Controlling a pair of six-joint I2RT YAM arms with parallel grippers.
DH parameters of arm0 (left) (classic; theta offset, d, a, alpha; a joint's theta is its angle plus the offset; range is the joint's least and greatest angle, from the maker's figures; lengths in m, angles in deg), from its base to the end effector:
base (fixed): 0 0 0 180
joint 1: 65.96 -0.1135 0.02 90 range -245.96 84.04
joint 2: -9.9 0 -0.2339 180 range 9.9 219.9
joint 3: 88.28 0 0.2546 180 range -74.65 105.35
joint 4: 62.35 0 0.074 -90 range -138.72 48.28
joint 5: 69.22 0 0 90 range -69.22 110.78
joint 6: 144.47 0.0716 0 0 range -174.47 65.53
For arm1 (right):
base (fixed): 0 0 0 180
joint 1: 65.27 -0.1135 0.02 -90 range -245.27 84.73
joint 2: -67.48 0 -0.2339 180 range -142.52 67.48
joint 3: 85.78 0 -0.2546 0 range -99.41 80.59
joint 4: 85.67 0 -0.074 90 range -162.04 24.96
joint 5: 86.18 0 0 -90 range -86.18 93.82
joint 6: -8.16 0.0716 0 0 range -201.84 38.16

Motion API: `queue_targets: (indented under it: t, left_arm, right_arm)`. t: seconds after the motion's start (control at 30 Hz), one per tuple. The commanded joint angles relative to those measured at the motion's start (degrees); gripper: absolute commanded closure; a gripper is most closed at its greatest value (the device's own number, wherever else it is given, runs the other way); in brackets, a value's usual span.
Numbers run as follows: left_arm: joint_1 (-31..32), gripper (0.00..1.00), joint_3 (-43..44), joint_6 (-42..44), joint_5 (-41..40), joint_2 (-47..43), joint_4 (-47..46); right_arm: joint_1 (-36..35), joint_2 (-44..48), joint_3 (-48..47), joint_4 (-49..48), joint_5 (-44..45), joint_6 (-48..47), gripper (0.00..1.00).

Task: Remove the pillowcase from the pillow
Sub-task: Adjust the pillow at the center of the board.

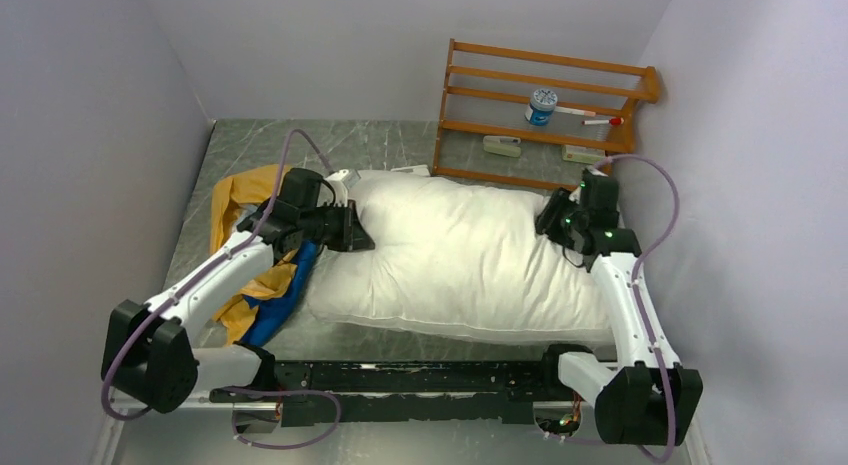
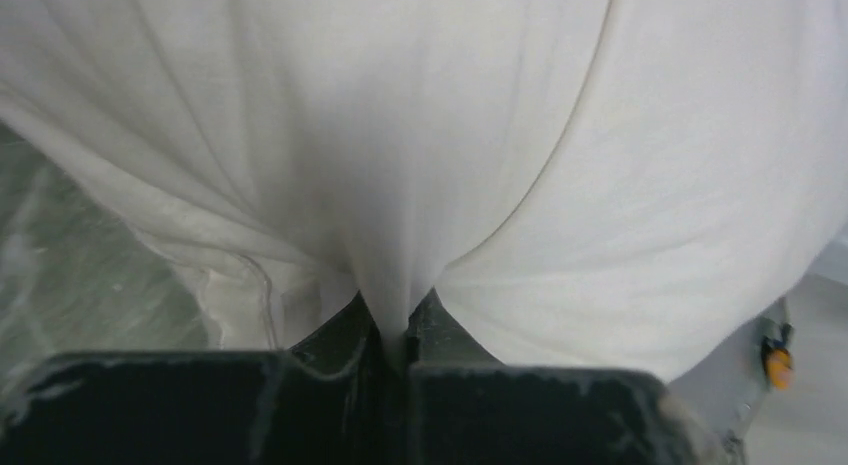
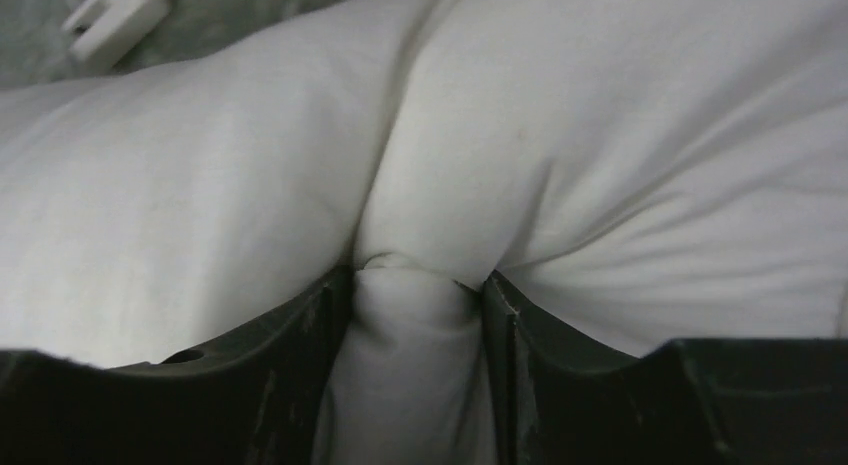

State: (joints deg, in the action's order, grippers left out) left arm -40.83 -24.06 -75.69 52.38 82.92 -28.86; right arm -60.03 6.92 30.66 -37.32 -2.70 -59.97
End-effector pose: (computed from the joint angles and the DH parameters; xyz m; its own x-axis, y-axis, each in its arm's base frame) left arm 0.2585 -0.1627 0.2074 -0.8258 0.0469 -0.5620 0.4438 0.6688 -0.5964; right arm 0.2609 -0.0158 0.2273 -0.6533 0.4316 -0.6221 0.2744 0.9007 0.3368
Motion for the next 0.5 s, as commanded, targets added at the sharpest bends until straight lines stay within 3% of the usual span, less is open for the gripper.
queue_targets:
  t: [0.0, 0.1, 0.2, 0.27, 0.37, 0.47]
  left_arm:
    - [1.3, 0.95, 3.9, -0.5, -12.3, -5.4, 4.6]
    - [0.6, 0.95, 5.2, -0.4, -21.8, -9.3, 7.5]
    - [-1.1, 0.95, 5.3, -0.1, -26.5, -13.3, 9.4]
    - [-2.6, 0.95, 4.5, 1.4, -24.1, -14.3, 8.6]
    - [-3.2, 0.95, 4.9, 5.1, -15.3, -10.2, 10.0]
    - [-3.2, 0.95, 4.5, 6.8, -12.2, -6.5, 9.8]
  right_arm:
    - [-14.4, -3.5, -1.4, -2.4, -18.1, 6.4, 0.50]
    - [-21.0, -7.7, -4.5, -5.4, -15.9, 7.3, 0.50]
    - [-24.2, -11.4, -9.1, -5.0, -12.6, 6.8, 0.50]
    - [-24.7, -12.9, -11.8, -2.5, -7.9, 6.9, 0.48]
    - [-24.8, -11.6, -11.6, -0.9, -0.1, 7.6, 0.46]
    - [-24.8, -8.2, -10.3, 0.2, 3.8, 7.8, 0.46]
